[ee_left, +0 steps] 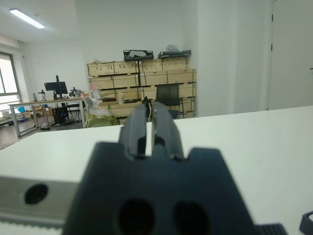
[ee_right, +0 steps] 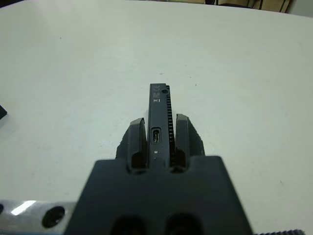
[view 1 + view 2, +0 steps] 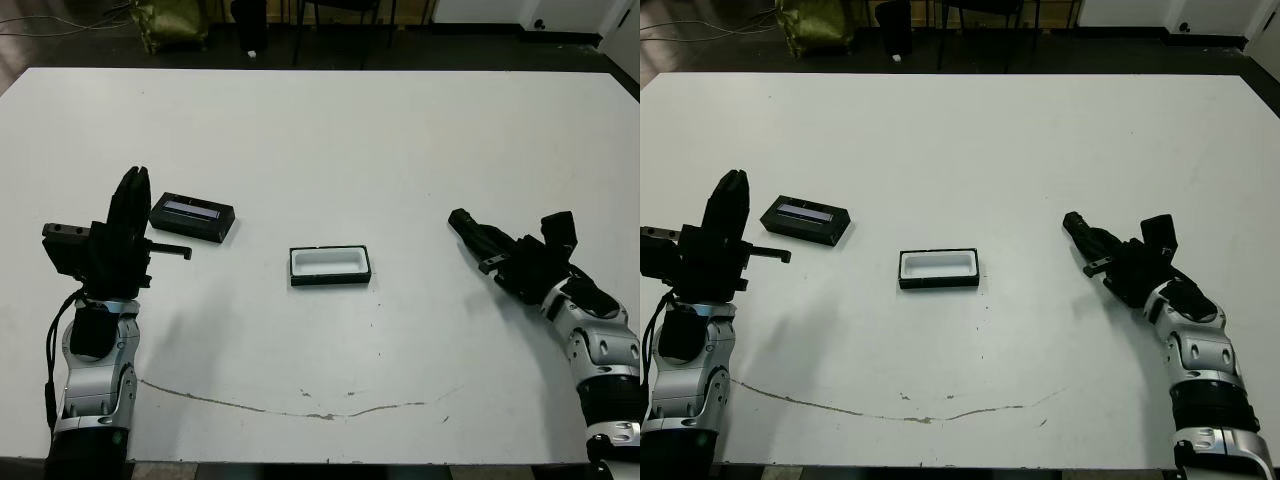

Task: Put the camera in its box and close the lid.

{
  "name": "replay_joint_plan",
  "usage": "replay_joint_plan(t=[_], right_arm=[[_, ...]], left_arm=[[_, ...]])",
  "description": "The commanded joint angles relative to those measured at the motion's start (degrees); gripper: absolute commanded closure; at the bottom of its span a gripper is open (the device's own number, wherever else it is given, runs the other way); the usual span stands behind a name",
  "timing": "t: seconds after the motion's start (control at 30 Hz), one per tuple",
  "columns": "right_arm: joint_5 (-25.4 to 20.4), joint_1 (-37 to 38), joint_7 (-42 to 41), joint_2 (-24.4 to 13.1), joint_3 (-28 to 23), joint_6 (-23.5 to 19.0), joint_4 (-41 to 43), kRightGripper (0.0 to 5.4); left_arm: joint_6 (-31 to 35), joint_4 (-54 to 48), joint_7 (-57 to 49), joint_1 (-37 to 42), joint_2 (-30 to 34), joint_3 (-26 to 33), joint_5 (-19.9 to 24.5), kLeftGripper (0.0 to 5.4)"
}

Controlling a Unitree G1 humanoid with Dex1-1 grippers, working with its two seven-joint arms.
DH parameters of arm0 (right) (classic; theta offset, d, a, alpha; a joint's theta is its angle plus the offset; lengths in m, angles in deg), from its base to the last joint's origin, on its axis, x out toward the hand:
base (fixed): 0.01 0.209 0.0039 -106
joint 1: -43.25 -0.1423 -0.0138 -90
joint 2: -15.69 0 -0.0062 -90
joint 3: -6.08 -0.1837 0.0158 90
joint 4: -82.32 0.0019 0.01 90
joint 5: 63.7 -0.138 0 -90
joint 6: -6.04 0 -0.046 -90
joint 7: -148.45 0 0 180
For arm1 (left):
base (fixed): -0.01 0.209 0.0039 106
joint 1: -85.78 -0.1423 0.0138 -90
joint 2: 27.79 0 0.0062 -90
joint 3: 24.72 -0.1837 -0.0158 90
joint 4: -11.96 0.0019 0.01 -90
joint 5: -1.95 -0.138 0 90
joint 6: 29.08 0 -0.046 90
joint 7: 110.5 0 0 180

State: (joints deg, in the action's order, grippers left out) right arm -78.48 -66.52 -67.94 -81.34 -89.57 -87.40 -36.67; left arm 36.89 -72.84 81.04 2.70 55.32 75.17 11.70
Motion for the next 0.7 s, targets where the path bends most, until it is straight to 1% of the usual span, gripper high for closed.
replay_joint_plan(t=[0.03,0.1,0.2,0.3,0.37,0.57,0.7], right_arm=[[1.4,4.2,0.0,1.0,1.1,-1.5,-1.1,5.20],[0.7,4.4,-0.5,1.1,0.8,-0.6,0.3,5.21],[-0.8,4.2,-0.8,0.7,0.4,-3.9,3.8,5.21],[-2.3,4.0,-2.9,0.5,0.3,-3.9,6.7,5.21],[-3.0,3.7,-4.4,0.1,0.6,-4.6,8.7,5.21],[-5.2,2.0,-13.7,-1.8,2.8,-5.9,15.4,5.21],[-5.0,1.2,-16.6,-3.4,4.9,-8.7,20.6,5.21]], left_arm=[[0.2,0.5,0.0,-0.7,-0.1,-0.1,-0.1,5.40],[-0.2,0.8,0.3,-0.7,0.0,-0.1,0.1,5.40],[0.1,0.6,-0.1,-0.8,0.0,0.0,-0.4,5.40],[1.1,0.1,-0.2,-1.0,-0.2,-0.1,0.1,5.40],[1.1,0.1,-0.4,-0.9,-0.4,-0.1,-0.1,5.40],[0.3,0.5,0.1,-1.0,-0.2,-0.2,0.1,5.40],[0.6,0.4,-0.2,-1.1,-0.5,-0.2,0.0,5.40]])
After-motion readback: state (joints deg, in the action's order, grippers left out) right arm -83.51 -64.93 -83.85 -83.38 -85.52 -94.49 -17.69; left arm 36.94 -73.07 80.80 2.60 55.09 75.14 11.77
